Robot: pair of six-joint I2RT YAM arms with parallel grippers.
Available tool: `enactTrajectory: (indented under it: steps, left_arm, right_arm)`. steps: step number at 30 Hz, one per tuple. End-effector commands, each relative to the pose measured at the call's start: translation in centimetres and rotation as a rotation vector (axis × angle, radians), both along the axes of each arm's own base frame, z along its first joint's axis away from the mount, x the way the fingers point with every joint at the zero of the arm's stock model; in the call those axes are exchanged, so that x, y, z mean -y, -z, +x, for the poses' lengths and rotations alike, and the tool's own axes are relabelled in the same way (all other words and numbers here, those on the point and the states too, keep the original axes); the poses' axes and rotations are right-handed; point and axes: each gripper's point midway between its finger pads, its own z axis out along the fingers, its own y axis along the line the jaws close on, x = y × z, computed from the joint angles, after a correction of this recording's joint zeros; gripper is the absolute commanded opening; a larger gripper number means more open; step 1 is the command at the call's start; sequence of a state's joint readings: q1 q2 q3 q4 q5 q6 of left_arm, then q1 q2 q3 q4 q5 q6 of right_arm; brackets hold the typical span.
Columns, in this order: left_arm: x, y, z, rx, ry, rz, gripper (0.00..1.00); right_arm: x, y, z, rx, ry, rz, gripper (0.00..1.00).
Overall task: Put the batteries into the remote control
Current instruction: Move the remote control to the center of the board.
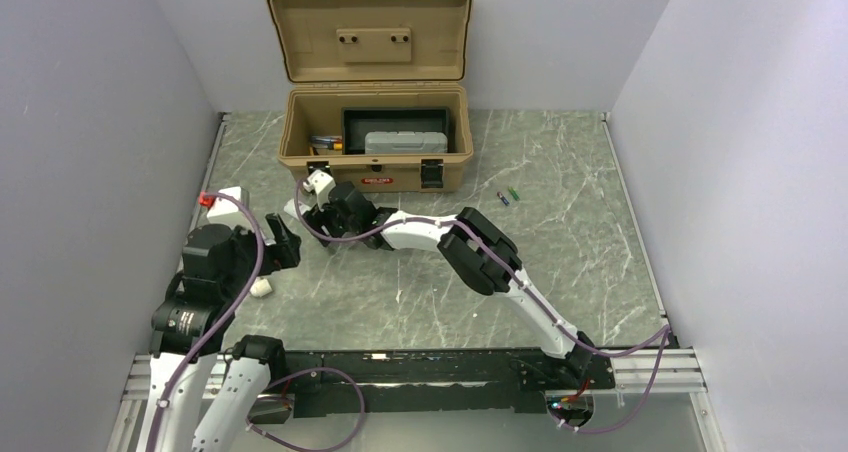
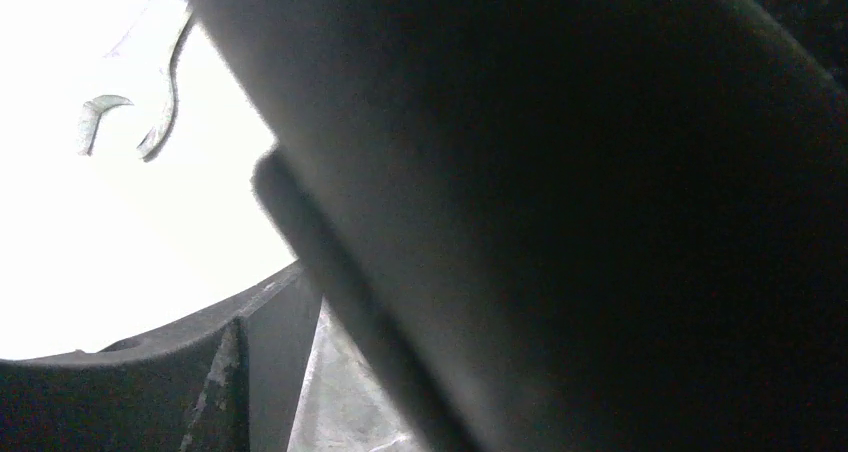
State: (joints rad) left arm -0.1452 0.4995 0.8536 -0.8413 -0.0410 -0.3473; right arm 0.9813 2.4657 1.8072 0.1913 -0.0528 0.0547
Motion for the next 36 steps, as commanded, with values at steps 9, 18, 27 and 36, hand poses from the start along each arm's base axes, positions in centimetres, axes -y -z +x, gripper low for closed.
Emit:
enactTrajectory:
  steps: [9,18,27,36]
  left_arm:
    - [0.6,-3.2,0.2,0.089,0.033,-0.025,0.98]
    - [0.9,-3.2,0.2,0.091,0.053,-0.03,0.94]
    - [0.8,-2.5,0.3,0.07,0.037,-0.032,0.94]
    - [0.5,-0.7,0.3,0.01,0.02,-0.017,0.99]
  right_arm:
    - [1.8,5.1,-3.7,0.024,-0.041,-0.214,0.63]
    - [3.6,5.9,-4.6,0.038,-0.004,-0.275,0.48]
    - [7.3,3.9,-8.7,-0.026,-0.043,-0.3,0.38]
    - [14.6,3.8,-19.5,-0.154,-0.018,-0.335,0.39]
